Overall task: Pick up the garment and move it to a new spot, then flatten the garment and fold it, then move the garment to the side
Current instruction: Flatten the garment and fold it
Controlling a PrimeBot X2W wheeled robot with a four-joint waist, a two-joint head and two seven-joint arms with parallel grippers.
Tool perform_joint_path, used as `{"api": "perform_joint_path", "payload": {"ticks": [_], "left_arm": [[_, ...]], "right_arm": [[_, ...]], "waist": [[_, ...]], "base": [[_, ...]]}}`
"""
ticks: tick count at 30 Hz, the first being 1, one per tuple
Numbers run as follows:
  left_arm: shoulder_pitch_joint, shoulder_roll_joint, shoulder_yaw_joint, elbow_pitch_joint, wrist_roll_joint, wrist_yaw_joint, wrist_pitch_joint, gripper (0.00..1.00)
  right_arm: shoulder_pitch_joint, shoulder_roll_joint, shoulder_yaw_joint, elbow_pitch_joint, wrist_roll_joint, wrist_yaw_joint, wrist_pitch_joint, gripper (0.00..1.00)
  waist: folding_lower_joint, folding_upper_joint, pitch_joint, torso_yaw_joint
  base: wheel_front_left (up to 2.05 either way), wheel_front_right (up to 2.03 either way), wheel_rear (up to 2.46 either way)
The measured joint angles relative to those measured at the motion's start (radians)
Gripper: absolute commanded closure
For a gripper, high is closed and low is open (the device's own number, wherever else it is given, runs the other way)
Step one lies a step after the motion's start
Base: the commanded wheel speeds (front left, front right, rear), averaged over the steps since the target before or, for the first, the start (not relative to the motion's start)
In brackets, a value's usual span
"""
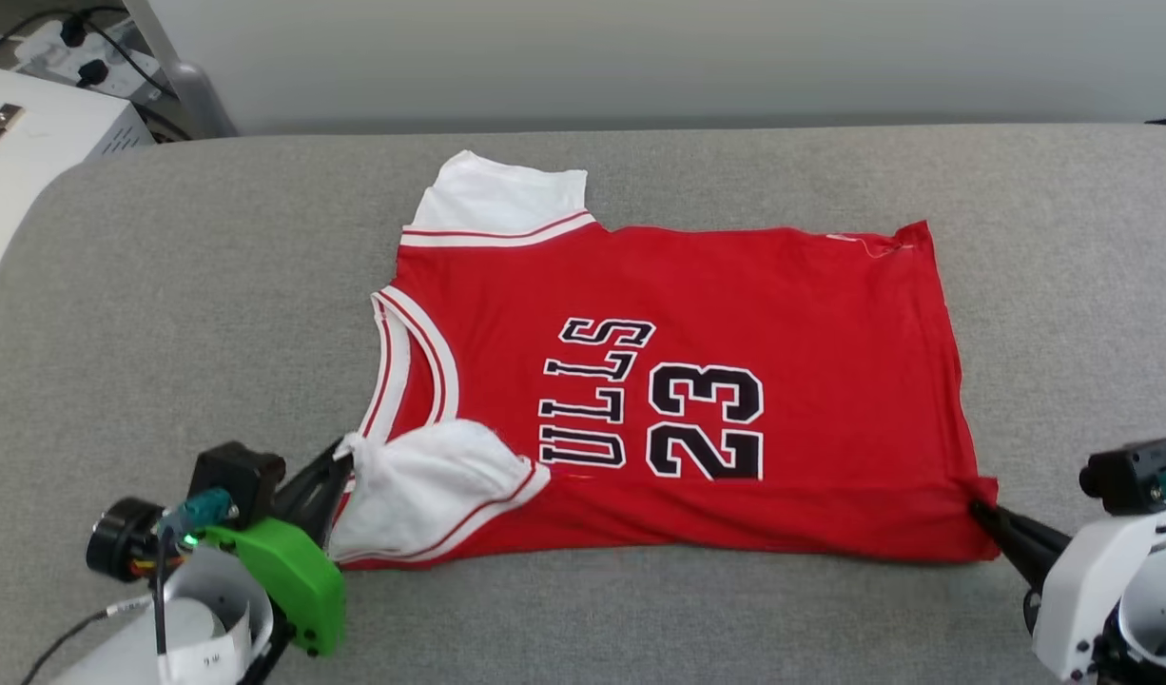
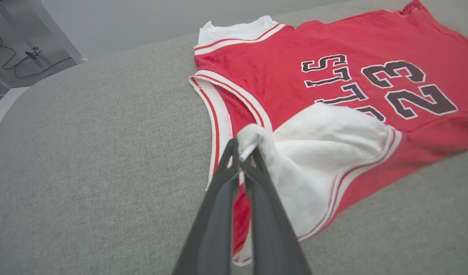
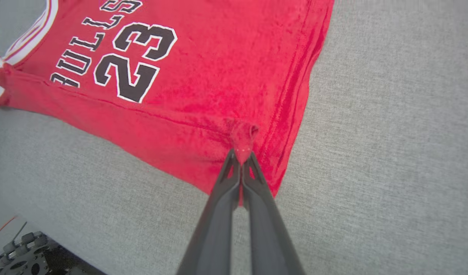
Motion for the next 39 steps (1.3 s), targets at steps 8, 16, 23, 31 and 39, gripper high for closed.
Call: {"api": "perform_joint_path", "payload": {"ticks": [8,16,23,31,39], "left_arm": [[-0.174,-0.021,0.021,0.133,0.021,-0.07,-0.001,1.0],[-0.281,-0.075,-0.003,0.322,0.051,-0.15,0.003,1.0],[-0.305,-0.128,-0.021,0.479,0.046,-0.213,-0.041,1.0],[-0.326,-0.182,-0.031,0.601,0.045,-0.245,-0.095,0.0],[-0.383,-0.126,-0.051,0.566,0.033,-0.274,-0.002,0.0]], "right_arm": [[-0.164,0.039,-0.017,0.032,-0.021,0.0,0.029,1.0],[-0.289,0.058,0.032,0.145,-0.046,0.0,0.038,1.0],[-0.332,0.067,0.081,0.233,-0.05,0.0,-0.006,1.0],[-0.33,0.054,0.11,0.25,-0.034,0.0,-0.049,0.0],[-0.257,0.024,0.084,0.207,-0.017,0.0,-0.065,0.0]], "waist": [[0.0,0.0,0.1,-0.026],[0.0001,0.0,0.198,-0.044],[0.0001,0.0,0.23,-0.05],[0.0001,0.0,0.181,-0.037],[0.0001,0.0,0.092,-0.01]], "base": [[0.0,0.0,0.0],[0.0,0.0,0.0],[0.0,0.0,0.0],[0.0,0.0,0.0],[0.0,0.0,0.0]]}}
